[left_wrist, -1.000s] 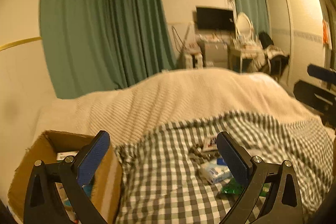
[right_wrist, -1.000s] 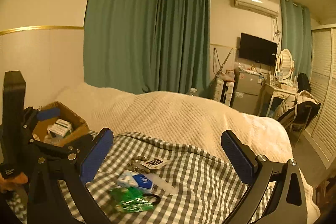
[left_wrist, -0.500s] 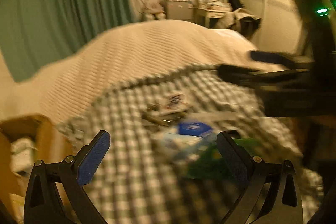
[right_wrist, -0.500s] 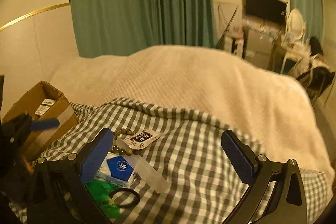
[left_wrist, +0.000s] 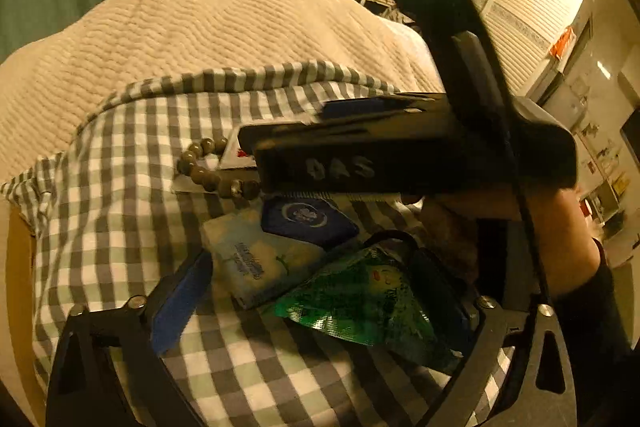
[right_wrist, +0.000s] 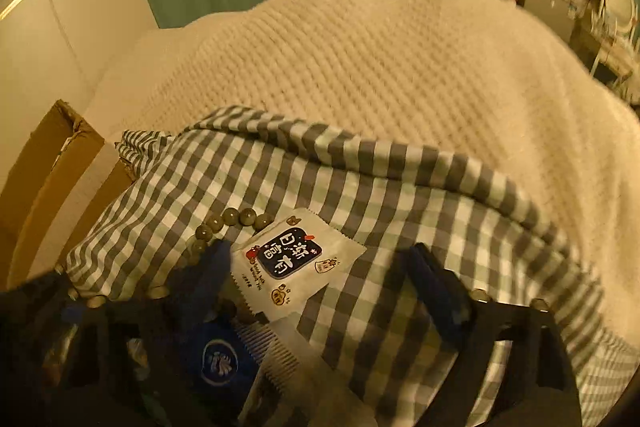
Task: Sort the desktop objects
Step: 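Grasp the green packet with the left gripper while the right reaches the white sachet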
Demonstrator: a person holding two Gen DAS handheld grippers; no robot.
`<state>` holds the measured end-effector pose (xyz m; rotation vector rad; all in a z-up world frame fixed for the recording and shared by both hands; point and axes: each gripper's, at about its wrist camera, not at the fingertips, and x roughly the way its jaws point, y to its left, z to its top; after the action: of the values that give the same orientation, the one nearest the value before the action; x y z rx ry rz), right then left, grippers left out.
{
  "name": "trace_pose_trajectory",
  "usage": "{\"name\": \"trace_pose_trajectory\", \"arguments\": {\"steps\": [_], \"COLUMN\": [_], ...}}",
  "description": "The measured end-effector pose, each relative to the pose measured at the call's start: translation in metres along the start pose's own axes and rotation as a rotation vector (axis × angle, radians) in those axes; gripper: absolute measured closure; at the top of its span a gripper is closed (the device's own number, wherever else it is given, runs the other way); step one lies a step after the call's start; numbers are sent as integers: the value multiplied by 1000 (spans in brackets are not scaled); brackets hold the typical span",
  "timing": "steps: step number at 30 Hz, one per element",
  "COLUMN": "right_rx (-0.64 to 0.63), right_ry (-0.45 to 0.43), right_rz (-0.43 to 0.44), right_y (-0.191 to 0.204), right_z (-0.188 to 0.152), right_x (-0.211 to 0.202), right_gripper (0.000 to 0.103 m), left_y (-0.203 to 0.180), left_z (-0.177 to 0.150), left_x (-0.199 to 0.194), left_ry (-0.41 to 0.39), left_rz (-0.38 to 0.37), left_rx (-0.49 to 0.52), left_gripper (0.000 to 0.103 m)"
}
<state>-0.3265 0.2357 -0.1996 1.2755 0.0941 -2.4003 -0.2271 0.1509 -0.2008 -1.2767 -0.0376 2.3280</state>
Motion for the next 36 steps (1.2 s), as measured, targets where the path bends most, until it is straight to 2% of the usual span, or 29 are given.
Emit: {"name": "trace_pose_trajectory", "arguments": {"steps": [1, 3, 6, 8, 11, 18, 22, 23, 24, 25, 26, 31, 36], "right_rx": [8, 20, 60, 87, 119, 124, 136, 138, 143, 146, 146, 85, 17], "right_ry": [3, -7, -24, -36, -65, -124, -144, -139, -137, -137, -134, -75, 41], "right_rz": [-4, -4, 15, 25, 33, 7, -19, -24, -21, -13, 2, -13, -41], "right_y": [0, 0, -7, -11, -14, -13, -11, -11, -10, -10, -9, 6, 20], "right_z": [-1, -5, -12, -15, -18, -35, -40, -39, -37, -36, -34, -14, 1], "right_x": [2, 1, -5, -10, -24, -61, -72, -72, -69, -66, -64, -37, 3], "right_gripper": [36, 72, 91, 100, 103, 103, 102, 89, 64, 51, 35, 34, 34], "left_y": [-3, -9, -15, -22, -28, -41, -41, -40, -37, -32, -28, 3, 22], "left_z": [-1, -5, -10, -12, -16, -26, -27, -27, -27, -25, -23, -12, -1], "left_x": [0, -2, -2, -5, -12, -42, -63, -68, -74, -79, -82, -97, -103], "left_ry": [-4, -16, -11, -20, -38, -108, -154, -166, -179, -194, -203, -261, -298], "left_rz": [8, 1, -14, -10, 3, 41, 64, 74, 83, 95, 105, 176, 211], "left_rx": [14, 45, 86, 119, 146, 211, 214, 212, 207, 201, 196, 116, 75], "left_gripper": [8, 20, 37, 43, 48, 51, 51, 51, 51, 51, 51, 51, 51]}}
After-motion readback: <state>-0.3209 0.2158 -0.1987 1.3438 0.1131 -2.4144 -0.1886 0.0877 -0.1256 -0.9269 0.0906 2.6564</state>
